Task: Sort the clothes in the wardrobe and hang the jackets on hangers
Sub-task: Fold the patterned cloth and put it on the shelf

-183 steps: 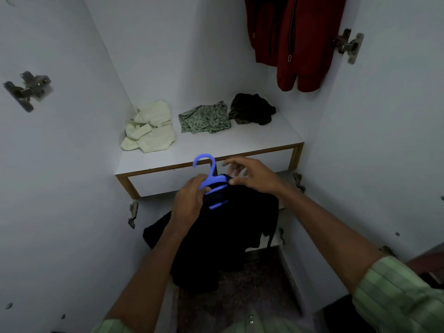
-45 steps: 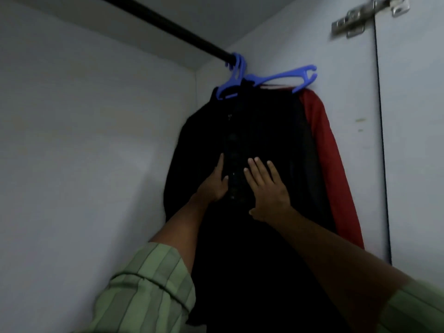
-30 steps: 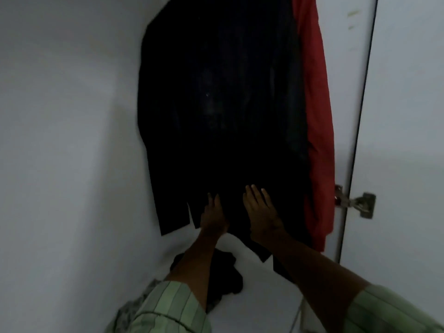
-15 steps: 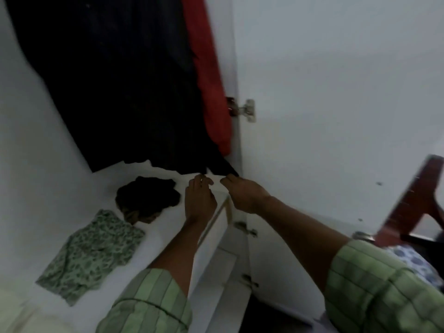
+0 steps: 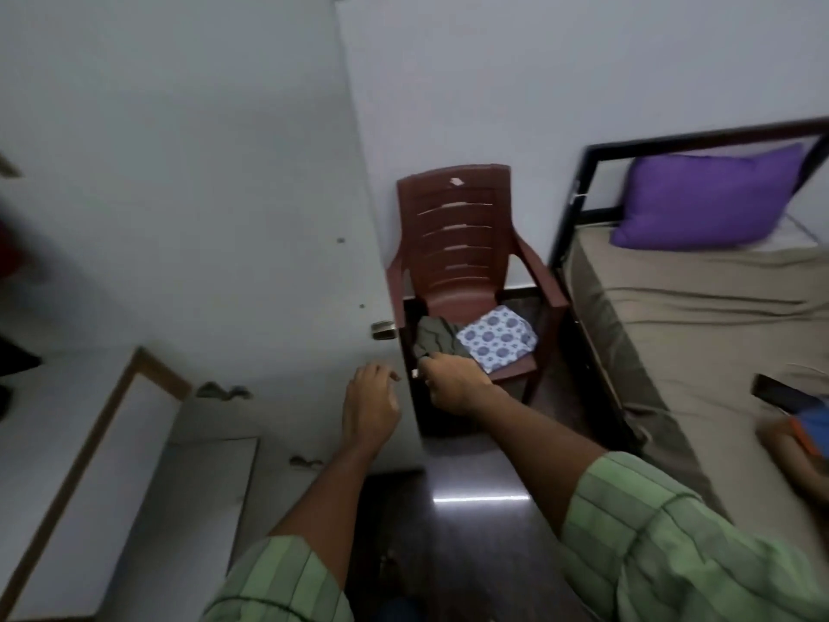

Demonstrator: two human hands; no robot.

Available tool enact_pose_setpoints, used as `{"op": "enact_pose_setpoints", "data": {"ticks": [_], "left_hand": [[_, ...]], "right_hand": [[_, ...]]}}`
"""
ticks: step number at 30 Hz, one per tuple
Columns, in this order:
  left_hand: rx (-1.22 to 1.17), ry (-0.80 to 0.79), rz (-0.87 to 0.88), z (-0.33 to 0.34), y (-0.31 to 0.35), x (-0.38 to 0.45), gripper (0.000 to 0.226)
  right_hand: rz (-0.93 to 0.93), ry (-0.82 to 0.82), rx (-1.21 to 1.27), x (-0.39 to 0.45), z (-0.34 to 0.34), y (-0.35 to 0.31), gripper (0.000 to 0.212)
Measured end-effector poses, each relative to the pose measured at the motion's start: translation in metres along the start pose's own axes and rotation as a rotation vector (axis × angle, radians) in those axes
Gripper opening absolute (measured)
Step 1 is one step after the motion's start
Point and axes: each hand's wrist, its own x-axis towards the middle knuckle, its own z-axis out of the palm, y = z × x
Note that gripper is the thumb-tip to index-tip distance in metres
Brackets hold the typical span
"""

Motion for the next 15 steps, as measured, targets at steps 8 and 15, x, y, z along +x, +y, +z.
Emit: {"op": "enact_pose_setpoints", "data": {"ticks": [8,15], "left_hand": [[-0.159,-0.222,-0.01,0.119,0.087,0.057,0.02],[-0.188,-0.387,-0.062,0.18,0.108,0.135,0.018]], "right_hand": [[0.326,-0.065,0.12,0.004,0.011,0.137,0.028],[0.484,-0.131,0.188,0.044,0.012,0.219,0.028]]}}
